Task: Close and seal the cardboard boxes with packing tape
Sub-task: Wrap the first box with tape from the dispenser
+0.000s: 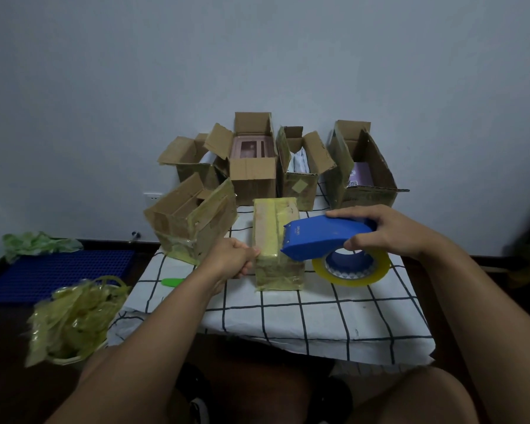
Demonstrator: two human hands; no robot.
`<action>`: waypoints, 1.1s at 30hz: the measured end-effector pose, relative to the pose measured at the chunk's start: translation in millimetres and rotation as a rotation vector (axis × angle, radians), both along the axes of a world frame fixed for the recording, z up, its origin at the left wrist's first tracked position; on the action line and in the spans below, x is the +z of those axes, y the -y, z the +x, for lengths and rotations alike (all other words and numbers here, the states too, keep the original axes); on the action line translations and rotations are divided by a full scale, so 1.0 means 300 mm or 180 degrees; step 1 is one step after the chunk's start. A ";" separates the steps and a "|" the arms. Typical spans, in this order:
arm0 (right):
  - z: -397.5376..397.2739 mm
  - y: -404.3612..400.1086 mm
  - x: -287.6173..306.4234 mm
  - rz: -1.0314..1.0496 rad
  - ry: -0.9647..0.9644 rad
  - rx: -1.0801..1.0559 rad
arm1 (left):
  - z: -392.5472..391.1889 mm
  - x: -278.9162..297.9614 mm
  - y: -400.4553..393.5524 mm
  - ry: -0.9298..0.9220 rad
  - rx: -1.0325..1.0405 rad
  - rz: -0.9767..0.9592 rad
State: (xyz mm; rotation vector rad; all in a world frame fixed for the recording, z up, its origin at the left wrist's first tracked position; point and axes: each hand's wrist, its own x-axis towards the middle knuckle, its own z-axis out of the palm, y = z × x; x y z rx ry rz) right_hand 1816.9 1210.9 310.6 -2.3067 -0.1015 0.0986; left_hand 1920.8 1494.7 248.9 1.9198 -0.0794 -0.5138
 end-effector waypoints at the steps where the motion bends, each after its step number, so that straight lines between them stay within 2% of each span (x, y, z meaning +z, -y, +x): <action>1: -0.002 0.000 -0.003 0.0019 -0.0006 0.0002 | 0.003 -0.005 -0.003 0.0099 -0.0044 0.0243; 3: -0.009 -0.002 -0.009 0.0057 -0.0001 0.0004 | 0.004 -0.024 -0.006 0.0628 -0.0076 0.0725; 5: -0.015 0.001 -0.015 0.0098 0.0031 -0.0032 | -0.026 -0.046 0.001 0.1919 -0.0208 0.1000; 7: -0.021 0.008 -0.021 0.0135 0.0052 -0.0064 | -0.069 -0.071 0.013 0.3270 -0.0683 0.0991; 9: -0.028 0.016 -0.027 0.0190 0.0062 -0.0109 | -0.093 -0.102 0.020 0.3826 -0.1286 0.1337; 12: -0.040 0.014 -0.043 0.0271 0.0085 -0.0145 | -0.065 -0.151 0.022 0.4119 -0.1392 0.1868; 19: -0.032 -0.045 -0.045 0.0238 0.0121 -0.0088 | 0.013 -0.151 -0.004 0.4700 -0.1210 0.1581; 26: -0.004 -0.099 -0.089 0.0411 0.0274 -0.0154 | 0.014 -0.157 -0.034 0.4391 -0.1443 0.1696; 29: -0.006 -0.096 -0.103 0.0428 0.0245 -0.0101 | 0.007 -0.173 -0.018 0.4100 -0.1324 0.1536; 33: -0.025 -0.079 -0.116 0.0454 0.0225 -0.0128 | 0.017 -0.203 -0.007 0.4270 -0.1158 0.1344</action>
